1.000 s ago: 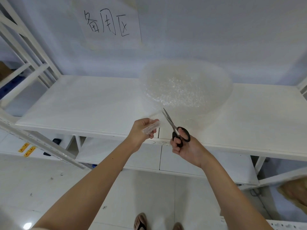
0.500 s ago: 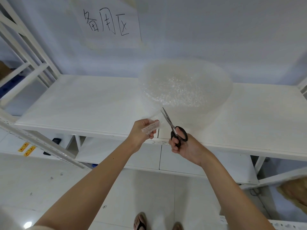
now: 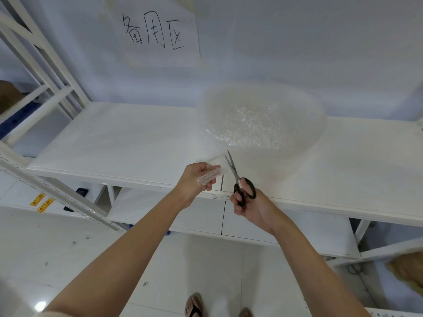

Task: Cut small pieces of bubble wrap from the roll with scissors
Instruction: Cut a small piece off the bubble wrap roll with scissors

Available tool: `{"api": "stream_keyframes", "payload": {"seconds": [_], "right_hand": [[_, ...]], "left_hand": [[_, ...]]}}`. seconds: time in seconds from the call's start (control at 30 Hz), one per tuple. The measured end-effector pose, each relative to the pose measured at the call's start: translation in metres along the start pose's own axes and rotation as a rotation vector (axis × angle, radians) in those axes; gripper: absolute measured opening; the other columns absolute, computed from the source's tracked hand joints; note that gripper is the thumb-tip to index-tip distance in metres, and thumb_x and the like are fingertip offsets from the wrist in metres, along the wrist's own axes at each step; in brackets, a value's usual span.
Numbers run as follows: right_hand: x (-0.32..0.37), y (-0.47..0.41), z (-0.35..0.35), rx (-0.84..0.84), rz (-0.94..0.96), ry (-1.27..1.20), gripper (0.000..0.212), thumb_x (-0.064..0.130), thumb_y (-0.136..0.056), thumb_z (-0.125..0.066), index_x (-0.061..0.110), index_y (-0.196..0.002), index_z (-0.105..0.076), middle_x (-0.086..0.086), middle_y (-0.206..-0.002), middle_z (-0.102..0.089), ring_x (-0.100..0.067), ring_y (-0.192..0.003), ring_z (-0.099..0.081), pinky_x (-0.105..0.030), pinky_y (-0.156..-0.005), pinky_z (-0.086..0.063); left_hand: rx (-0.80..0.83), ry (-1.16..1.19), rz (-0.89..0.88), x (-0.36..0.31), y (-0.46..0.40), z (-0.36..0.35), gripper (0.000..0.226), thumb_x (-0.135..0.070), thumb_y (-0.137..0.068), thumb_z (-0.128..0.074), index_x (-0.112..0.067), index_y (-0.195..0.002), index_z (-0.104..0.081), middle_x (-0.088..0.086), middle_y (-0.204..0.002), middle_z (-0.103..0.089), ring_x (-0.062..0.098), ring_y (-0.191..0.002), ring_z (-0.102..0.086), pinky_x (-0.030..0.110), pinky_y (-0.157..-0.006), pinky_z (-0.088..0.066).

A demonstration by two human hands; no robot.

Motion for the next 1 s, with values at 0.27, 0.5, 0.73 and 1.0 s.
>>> {"api": "stream_keyframes", "payload": {"seconds": [0.27, 0.5, 0.73, 1.0], "right_hand": [[0.006, -0.012, -0.009, 0.008, -0.055, -0.080, 0.045, 0.054, -0.073, -0.066, 0.013, -0.080, -0.047, -0.003, -0.068, -0.044, -0.017, -0.055, -0.039, -0.028, -0.062, -0.035], [0.010, -0.011, -0.007, -0.021, -0.040, -0.029, 0.041, 0.044, -0.071, -0.066, 0.015, -0.068, -0.038, -0.004, -0.065, -0.041, -0.017, -0.052, -0.033, -0.027, -0.057, -0.030], [0.013, -0.013, -0.006, -0.072, 0.014, 0.036, 0.040, 0.044, -0.075, -0.066, 0.012, -0.060, -0.046, -0.006, -0.061, -0.045, -0.017, -0.050, -0.035, -0.026, -0.053, -0.035], [0.013, -0.016, -0.010, 0.005, -0.051, -0.059, 0.042, 0.051, -0.078, -0.060, 0.013, -0.074, -0.042, -0.004, -0.069, -0.043, -0.017, -0.052, -0.041, -0.027, -0.061, -0.036]], "left_hand": [[0.031, -0.014, 0.023, 0.002, 0.005, 0.001, 0.018, -0.017, -0.090, -0.068, 0.001, -0.089, -0.065, 0.002, -0.057, -0.051, 0.013, -0.048, -0.042, 0.020, -0.048, -0.039], [0.020, -0.008, 0.014, 0.003, 0.003, 0.006, 0.005, -0.003, -0.091, -0.064, -0.001, -0.091, -0.068, 0.007, -0.073, -0.057, 0.008, -0.049, -0.046, 0.020, -0.049, -0.039], [0.002, -0.016, 0.010, 0.007, -0.002, 0.009, 0.011, -0.001, -0.092, -0.062, -0.006, -0.088, -0.070, 0.005, -0.069, -0.056, 0.012, -0.055, -0.047, 0.022, -0.053, -0.040], [0.009, -0.007, 0.032, 0.009, -0.001, 0.010, 0.006, -0.004, -0.091, -0.064, 0.001, -0.092, -0.068, 0.015, -0.081, -0.056, 0.015, -0.056, -0.046, 0.021, -0.052, -0.040]]}}
Point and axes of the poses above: each hand's wrist, its own y-axis away from the middle knuckle, its own z-axis out of the back of the hand, x = y × z, the point moved 1 cm from there along -y, towards the middle knuckle
